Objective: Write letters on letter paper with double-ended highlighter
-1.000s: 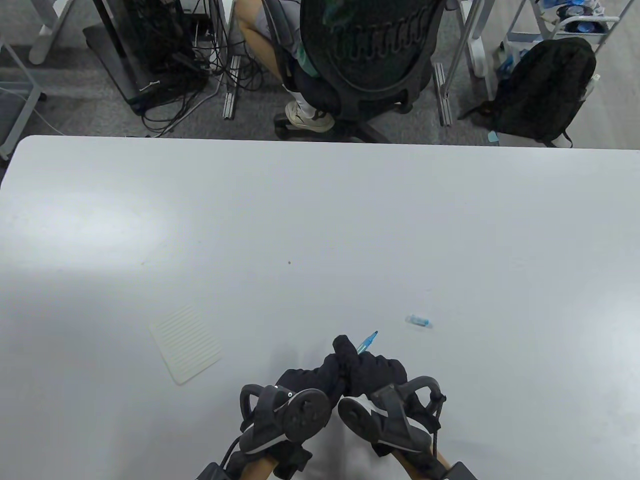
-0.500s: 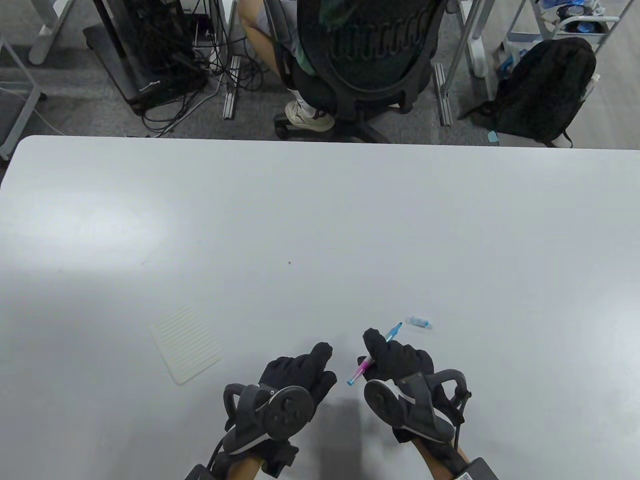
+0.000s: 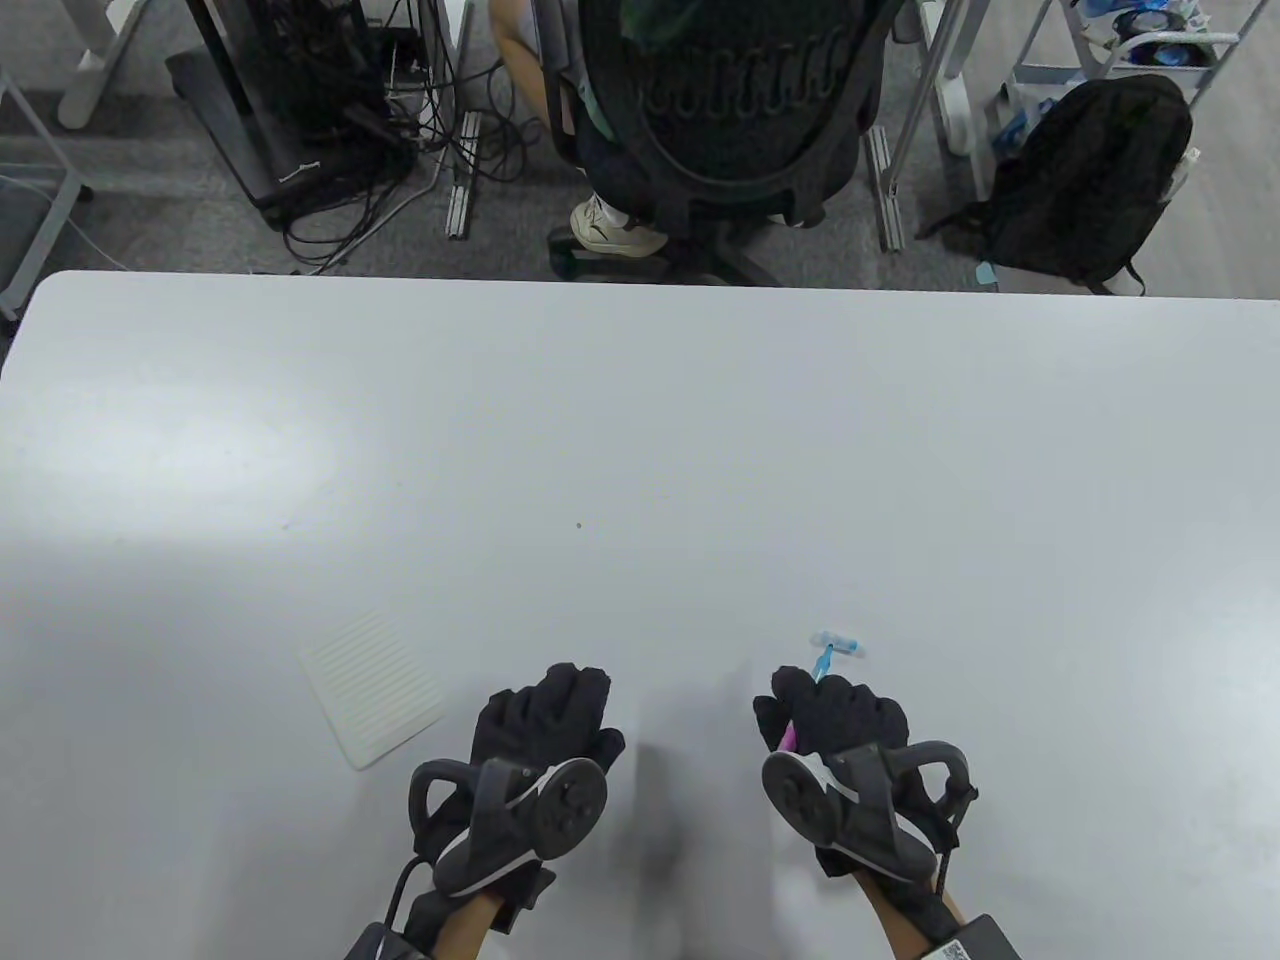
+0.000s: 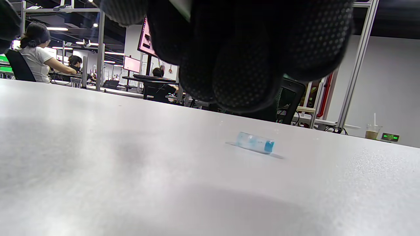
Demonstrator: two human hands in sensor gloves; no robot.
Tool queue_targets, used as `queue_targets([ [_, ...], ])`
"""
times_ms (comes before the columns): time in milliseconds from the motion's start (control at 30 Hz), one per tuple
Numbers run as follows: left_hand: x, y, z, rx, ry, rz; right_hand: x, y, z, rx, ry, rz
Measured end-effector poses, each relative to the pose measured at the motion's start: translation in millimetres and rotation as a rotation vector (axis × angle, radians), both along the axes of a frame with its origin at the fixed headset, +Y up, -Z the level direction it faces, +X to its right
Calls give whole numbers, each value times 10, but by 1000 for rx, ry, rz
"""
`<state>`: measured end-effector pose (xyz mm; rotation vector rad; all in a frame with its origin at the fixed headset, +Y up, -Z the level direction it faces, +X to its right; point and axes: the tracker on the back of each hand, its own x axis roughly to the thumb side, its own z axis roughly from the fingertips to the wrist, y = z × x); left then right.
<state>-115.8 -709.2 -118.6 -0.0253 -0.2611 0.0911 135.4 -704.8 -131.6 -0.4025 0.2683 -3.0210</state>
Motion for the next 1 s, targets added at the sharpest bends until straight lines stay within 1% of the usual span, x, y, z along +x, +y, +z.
queue_targets([
  [133,-183,84,-92,39,76,-35,-2,6,-3,7,3,-6],
  [267,-537,183,-199,88,218,-81,-9,28,5,24,9,-25],
  [367,-791,192,-247,82,319,-100,-12,44,15,32,14,-31],
  [433,-968,167,-267,41,386,-152,-18,54,16,44,20,-35],
  [500,-1076,128,-285,9,426,-160,-25,53,20,52,27,-42],
  [633,-1194,-8,-324,-89,477,-207,-25,53,34,100,38,-24],
  [733,-1270,-91,-342,-177,522,-224,-10,45,35,86,35,-30],
  [833,-1308,-144,-348,-230,526,-208,15,34,22,78,25,-37],
  [1000,-1297,-215,-375,-327,531,-245,18,-3,14,61,20,-30],
])
